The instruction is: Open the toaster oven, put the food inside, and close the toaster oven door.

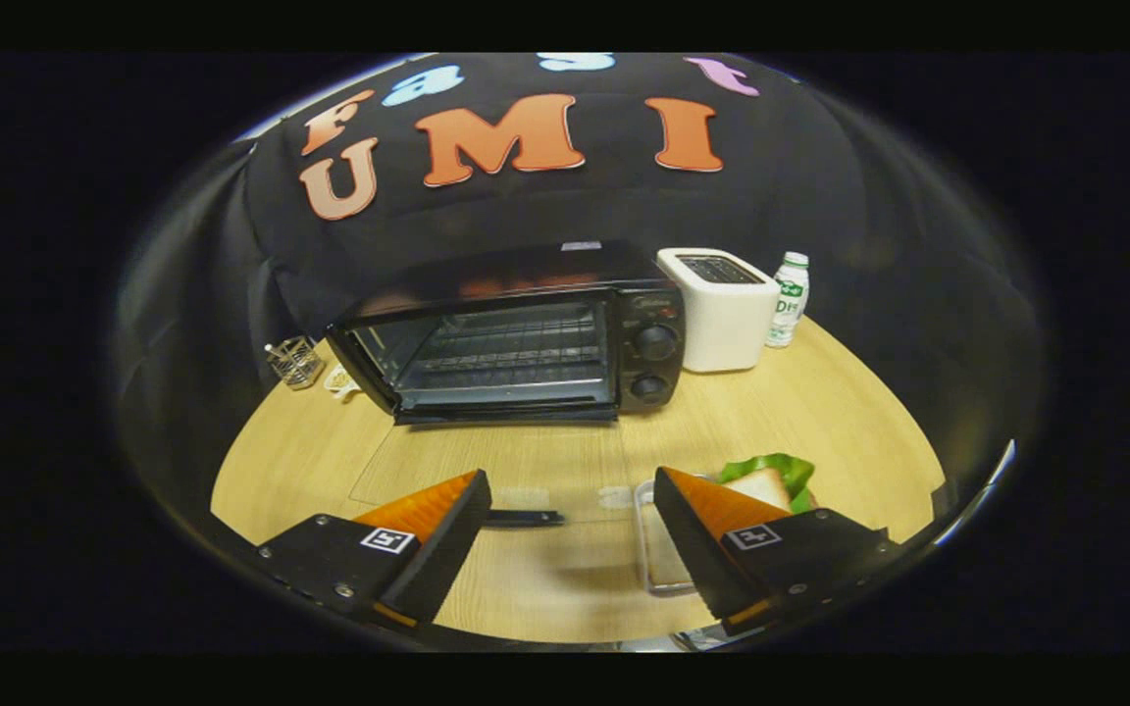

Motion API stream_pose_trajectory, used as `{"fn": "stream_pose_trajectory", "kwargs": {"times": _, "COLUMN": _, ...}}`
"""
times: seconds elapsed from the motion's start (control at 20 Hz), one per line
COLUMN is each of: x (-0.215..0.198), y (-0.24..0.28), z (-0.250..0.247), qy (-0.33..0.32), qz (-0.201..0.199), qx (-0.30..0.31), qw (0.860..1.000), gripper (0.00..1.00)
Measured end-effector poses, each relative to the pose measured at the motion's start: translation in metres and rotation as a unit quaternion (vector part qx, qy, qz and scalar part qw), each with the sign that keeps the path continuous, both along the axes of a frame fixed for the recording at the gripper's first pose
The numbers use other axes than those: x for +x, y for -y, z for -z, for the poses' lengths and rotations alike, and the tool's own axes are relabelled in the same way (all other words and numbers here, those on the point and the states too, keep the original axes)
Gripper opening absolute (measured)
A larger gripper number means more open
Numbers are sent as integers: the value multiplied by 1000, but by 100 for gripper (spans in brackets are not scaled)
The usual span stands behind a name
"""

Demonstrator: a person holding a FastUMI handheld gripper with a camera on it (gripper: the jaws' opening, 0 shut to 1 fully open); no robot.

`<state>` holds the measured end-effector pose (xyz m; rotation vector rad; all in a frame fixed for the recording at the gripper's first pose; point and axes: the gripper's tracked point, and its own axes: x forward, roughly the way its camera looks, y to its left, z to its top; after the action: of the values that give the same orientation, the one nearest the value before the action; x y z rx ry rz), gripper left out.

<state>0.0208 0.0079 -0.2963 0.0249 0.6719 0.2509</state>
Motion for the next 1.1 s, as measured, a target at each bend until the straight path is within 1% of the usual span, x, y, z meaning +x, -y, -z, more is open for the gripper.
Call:
{"fn": "stream_pose_trajectory", "kwargs": {"times": 0.25, "x": 2, "y": 69, "z": -22, "qy": -30, "qz": -14, "qx": 11, "qw": 999, "gripper": 98}}
{"fn": "stream_pose_trajectory", "kwargs": {"times": 0.4, "x": -1, "y": 108, "z": -15, "qy": -66, "qz": -23, "qx": 1, "qw": 998, "gripper": 99}}
{"fn": "stream_pose_trajectory", "kwargs": {"times": 0.5, "x": -3, "y": 122, "z": -8, "qy": -98, "qz": -33, "qx": 19, "qw": 994, "gripper": 99}}
{"fn": "stream_pose_trajectory", "kwargs": {"times": 0.65, "x": -6, "y": 129, "z": 17, "qy": -162, "qz": -52, "qx": 63, "qw": 983, "gripper": 99}}
{"fn": "stream_pose_trajectory", "kwargs": {"times": 0.8, "x": -9, "y": 130, "z": 44, "qy": -232, "qz": -62, "qx": 100, "qw": 966, "gripper": 99}}
{"fn": "stream_pose_trajectory", "kwargs": {"times": 0.95, "x": -9, "y": 130, "z": 67, "qy": -275, "qz": -76, "qx": 103, "qw": 953, "gripper": 99}}
{"fn": "stream_pose_trajectory", "kwargs": {"times": 1.1, "x": -8, "y": 122, "z": 82, "qy": -299, "qz": -93, "qx": 95, "qw": 945, "gripper": 99}}
